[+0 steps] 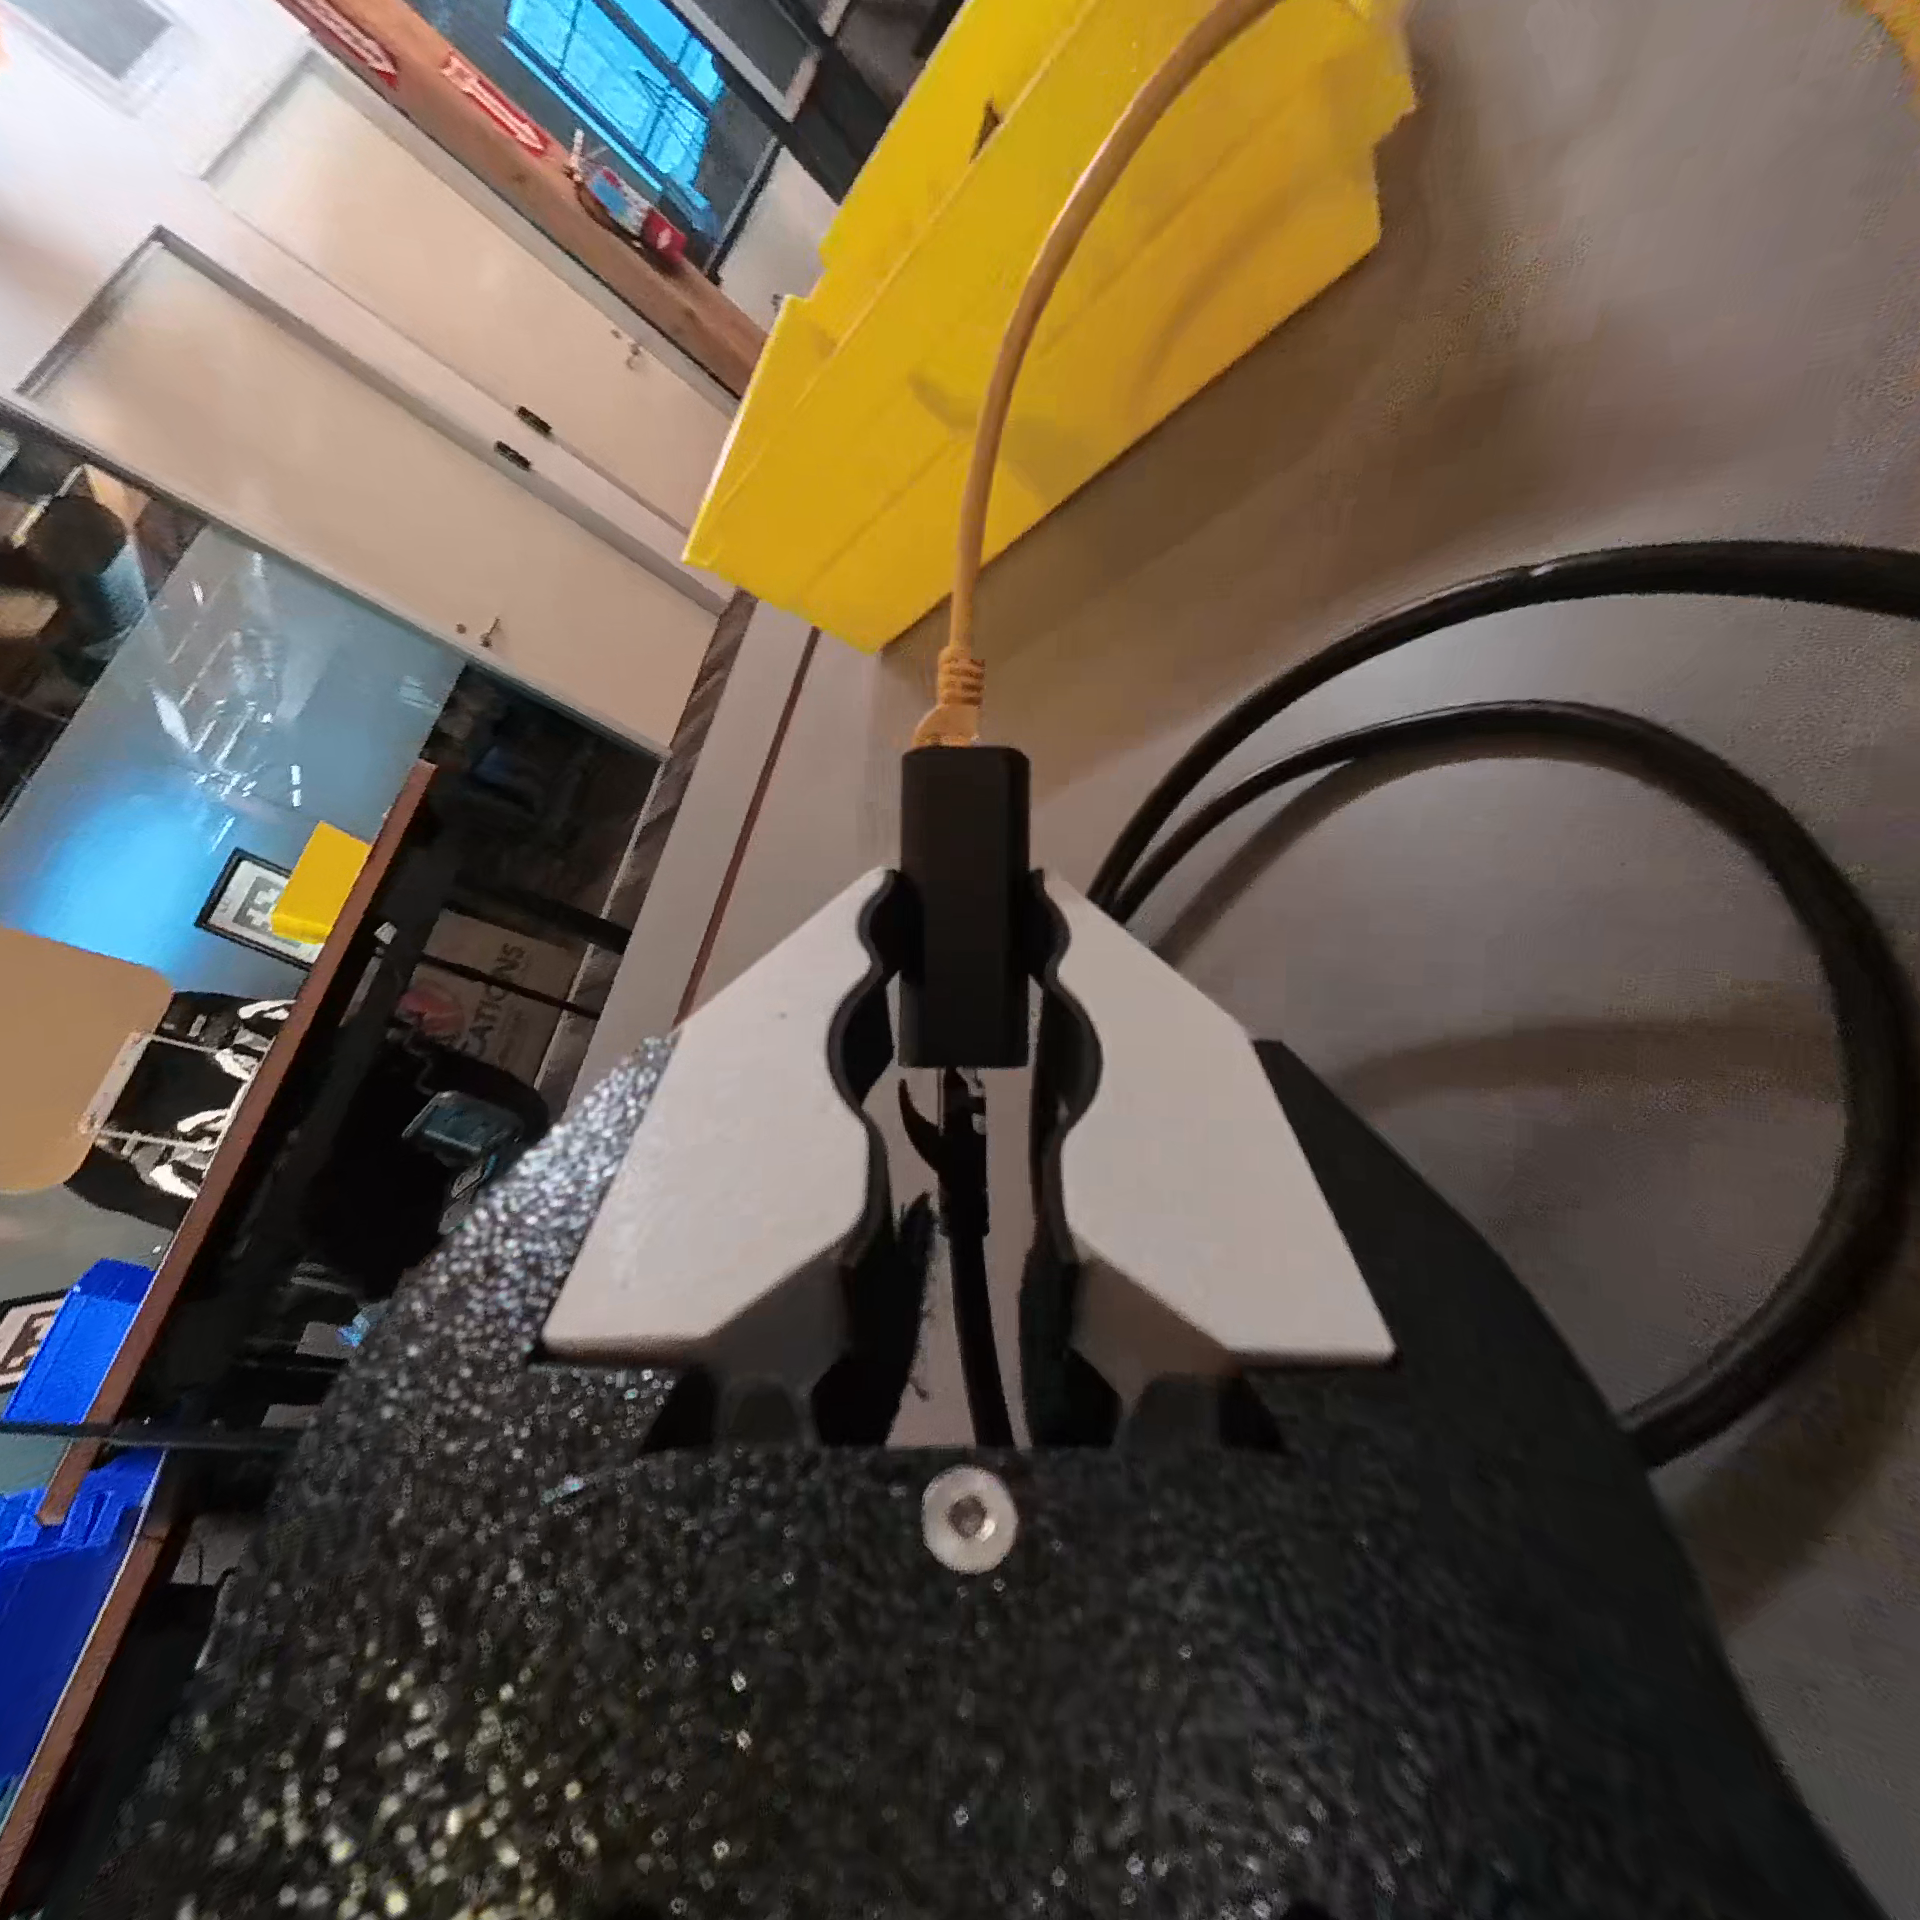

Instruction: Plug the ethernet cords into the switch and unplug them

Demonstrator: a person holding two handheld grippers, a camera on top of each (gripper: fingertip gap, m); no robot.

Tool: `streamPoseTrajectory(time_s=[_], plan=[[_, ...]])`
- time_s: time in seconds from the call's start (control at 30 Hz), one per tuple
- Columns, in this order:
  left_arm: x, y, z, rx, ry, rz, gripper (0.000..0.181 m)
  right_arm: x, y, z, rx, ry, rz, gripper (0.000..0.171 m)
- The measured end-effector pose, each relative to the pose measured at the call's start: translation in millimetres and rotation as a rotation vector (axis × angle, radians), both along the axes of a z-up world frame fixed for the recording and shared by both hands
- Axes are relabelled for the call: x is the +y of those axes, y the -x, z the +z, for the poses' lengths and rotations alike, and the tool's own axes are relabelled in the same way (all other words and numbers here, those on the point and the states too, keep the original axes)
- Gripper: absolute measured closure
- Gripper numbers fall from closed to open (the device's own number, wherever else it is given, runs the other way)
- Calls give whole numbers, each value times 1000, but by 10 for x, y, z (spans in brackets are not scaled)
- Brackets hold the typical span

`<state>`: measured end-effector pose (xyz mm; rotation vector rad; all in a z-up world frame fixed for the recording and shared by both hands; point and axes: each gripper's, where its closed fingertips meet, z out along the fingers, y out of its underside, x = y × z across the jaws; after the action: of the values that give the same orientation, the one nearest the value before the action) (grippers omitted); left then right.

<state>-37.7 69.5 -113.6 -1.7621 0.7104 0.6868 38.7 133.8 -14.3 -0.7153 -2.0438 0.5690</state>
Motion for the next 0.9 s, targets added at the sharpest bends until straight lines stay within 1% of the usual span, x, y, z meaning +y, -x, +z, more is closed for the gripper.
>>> streamPoseTrajectory(time_s=[0.03, 0.1, 0.2, 0.33, 0.4, 0.43, 0.73, 0.8, 0.9], plan=[[-1, -20, -26, -3, 18, -7, 159, -193, 62, -182, -12, -64, 43, 108], [-2, -64, -71, -14, 46, -28, 159, -407, 200, -501, -20, -213, 92, 115], [-2, -138, -130, -49, 79, -70, 159, -442, 414, -813, -10, -387, 93, 126], [-13, -186, -159, -71, 95, -101, 159, -451, 529, -1115, -42, -432, 115, 144], [-19, -193, -150, -84, 91, -109, 160, -485, 548, -1138, -12, -421, 139, 157], [-24, -195, -150, -89, 92, -114, 160, -493, 553, -1133, -1, -412, 141, 159], [-95, -358, 30, -240, 56, -220, 160, -590, 444, -1009, 24, -368, 203, 159], [-138, -452, 49, -238, 67, -275, 160, -641, 340, -1000, -16, -385, 259, 160], [-273, -737, -16, -195, 165, -430, 160, -792, 24, -1090, -156, -472, 431, 161]])
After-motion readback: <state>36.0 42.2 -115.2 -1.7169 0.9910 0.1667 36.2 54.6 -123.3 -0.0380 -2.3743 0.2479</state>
